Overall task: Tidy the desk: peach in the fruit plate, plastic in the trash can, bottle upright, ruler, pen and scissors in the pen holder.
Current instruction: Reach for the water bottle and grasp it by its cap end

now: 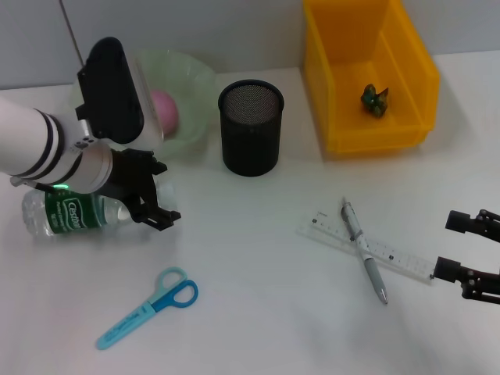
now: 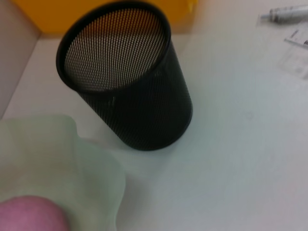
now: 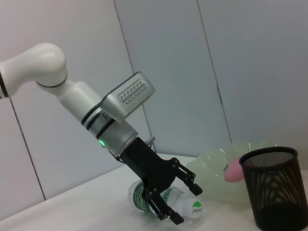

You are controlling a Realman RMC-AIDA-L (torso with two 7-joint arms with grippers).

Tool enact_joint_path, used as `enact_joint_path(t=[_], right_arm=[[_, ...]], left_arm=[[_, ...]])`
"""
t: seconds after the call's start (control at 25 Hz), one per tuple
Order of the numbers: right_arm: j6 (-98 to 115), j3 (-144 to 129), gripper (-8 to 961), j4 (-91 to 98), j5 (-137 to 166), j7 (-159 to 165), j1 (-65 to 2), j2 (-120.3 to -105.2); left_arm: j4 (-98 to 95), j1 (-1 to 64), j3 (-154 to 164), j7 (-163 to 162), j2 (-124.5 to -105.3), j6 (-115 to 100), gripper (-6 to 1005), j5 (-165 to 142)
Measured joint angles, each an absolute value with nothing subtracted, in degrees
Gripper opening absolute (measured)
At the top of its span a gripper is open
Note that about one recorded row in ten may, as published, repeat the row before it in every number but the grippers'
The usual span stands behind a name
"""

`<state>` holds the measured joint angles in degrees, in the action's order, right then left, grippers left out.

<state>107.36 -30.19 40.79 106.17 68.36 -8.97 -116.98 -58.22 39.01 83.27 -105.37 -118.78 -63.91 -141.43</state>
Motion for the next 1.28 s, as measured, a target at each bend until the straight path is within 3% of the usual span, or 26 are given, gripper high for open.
enact_joint_path(t=[0.68,0.88,1.28], right_arm=[[107.04,-30.34,822,40.08,106.33,68.29,-8.96,-116.98],[107.03,-30.41,821,40.08,106.35,68.28,-8.96,-116.98],[107.05,-30.23,819,40.08,107.1,68.29,-9.0,-117.0]], left_arm=[[-54.34,41.36,84.14,-105.81,-118.91,-61.25,815,-142.89],[-54.26,41.41,84.37,-106.35,-118.91,-61.24,601,-143.59],[-52.89,42.01,85.14,-107.06,-118.98,-60.14,558,-145.04]])
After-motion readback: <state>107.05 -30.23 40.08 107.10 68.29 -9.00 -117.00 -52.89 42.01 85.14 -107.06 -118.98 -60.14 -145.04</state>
